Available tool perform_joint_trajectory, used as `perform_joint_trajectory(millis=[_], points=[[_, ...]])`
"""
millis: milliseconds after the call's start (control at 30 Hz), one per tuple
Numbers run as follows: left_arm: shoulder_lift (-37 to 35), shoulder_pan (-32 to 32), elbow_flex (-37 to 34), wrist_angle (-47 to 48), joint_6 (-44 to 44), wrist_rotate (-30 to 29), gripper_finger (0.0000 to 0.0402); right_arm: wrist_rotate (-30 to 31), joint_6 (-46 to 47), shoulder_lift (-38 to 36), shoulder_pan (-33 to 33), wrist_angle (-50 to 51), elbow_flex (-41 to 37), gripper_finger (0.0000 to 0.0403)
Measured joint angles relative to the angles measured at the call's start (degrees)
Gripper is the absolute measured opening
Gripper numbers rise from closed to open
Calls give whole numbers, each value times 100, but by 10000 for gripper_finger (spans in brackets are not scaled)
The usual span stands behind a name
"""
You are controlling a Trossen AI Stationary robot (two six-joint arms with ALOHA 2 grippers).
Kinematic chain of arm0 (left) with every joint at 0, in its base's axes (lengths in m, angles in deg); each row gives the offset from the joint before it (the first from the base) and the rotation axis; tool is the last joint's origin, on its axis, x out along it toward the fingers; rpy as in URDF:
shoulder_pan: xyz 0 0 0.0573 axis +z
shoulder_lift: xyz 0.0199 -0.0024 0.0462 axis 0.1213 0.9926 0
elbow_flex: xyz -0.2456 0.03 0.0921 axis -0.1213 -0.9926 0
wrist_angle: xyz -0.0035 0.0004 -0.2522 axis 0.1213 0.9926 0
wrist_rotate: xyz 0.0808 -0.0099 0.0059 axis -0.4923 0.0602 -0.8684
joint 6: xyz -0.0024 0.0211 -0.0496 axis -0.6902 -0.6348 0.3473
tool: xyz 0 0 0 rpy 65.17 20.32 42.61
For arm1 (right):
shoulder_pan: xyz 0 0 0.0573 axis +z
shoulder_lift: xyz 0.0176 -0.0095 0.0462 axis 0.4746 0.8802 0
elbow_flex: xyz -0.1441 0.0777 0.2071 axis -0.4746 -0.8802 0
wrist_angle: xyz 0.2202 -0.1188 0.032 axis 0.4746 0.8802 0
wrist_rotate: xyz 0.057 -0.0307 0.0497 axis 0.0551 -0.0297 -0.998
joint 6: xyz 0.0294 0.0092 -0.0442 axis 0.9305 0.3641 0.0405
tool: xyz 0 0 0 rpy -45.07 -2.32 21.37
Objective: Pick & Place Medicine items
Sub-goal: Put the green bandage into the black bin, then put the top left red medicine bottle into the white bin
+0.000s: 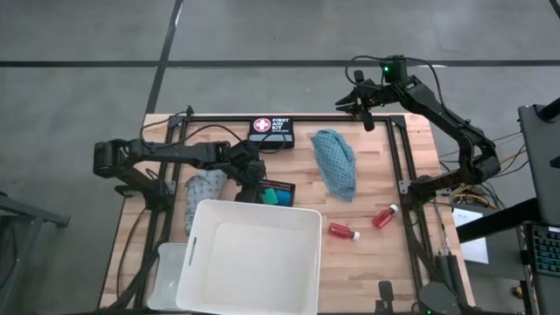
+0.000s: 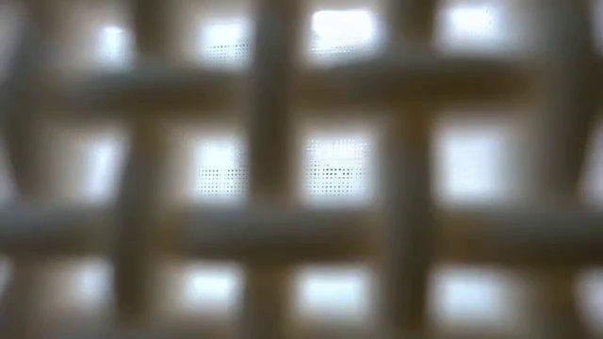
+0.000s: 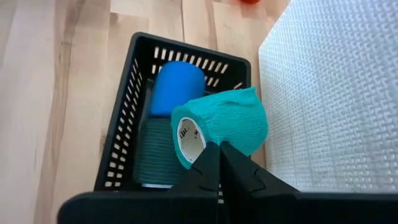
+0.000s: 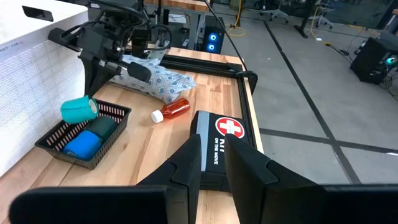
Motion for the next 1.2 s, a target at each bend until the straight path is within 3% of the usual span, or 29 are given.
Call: perform_joint_trajectory(millis=[267, 633, 767, 1200], points=[[0, -17, 0, -28, 172, 0, 15, 0, 0, 0, 2, -2, 0, 68], [-2, -79, 0, -43, 82, 46, 142, 0, 0, 0, 2, 0, 0, 68], [-2, -114, 0, -43, 64, 53, 171, 0, 0, 0, 0, -2, 0, 68], [-2, -168, -2, -39, 64, 68, 178, 1, 0, 0, 0, 0, 0, 68]])
